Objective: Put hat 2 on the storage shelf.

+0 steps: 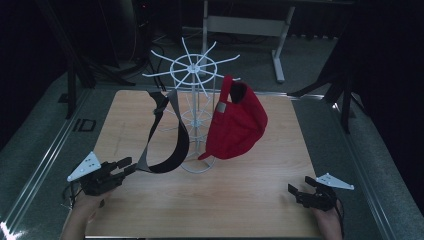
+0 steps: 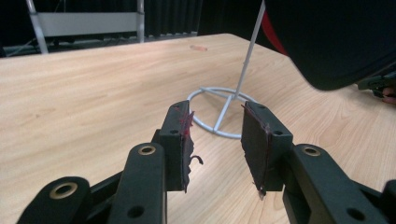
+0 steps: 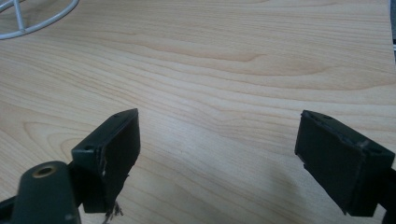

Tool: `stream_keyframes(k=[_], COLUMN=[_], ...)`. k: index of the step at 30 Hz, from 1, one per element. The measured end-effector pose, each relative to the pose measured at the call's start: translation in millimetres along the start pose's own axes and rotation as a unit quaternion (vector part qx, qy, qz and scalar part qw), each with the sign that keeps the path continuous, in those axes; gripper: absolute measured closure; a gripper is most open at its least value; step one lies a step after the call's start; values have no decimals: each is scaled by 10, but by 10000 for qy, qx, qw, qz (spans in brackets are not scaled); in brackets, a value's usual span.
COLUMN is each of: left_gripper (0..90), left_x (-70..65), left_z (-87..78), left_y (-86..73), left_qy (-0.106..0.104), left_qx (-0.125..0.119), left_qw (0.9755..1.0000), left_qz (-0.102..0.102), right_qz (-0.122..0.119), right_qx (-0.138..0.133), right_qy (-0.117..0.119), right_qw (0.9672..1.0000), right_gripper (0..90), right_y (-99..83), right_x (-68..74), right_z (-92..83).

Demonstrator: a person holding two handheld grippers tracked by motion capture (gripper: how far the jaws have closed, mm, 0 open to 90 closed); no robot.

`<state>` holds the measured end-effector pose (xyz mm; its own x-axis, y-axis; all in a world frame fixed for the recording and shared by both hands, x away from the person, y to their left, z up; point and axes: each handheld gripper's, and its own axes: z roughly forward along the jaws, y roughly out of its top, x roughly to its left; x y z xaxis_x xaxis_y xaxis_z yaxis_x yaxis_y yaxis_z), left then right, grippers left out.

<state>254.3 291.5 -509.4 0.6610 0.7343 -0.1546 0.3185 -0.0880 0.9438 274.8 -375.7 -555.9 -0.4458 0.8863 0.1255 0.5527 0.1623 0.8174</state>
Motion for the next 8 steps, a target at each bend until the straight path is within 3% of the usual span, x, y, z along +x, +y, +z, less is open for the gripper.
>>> stream_keyframes(k=[8], left_gripper=[627], left_x=[51], left_z=[-5], left_y=[-87], left_qy=[59], left_qx=[79], left_qw=[9999], left_qz=[-140], right_qz=[7], right_qx=[5], right_qy=[-9], right_qw=[10000], right_gripper=[140], right_y=[0], right_x=[-1], right_z=[0])
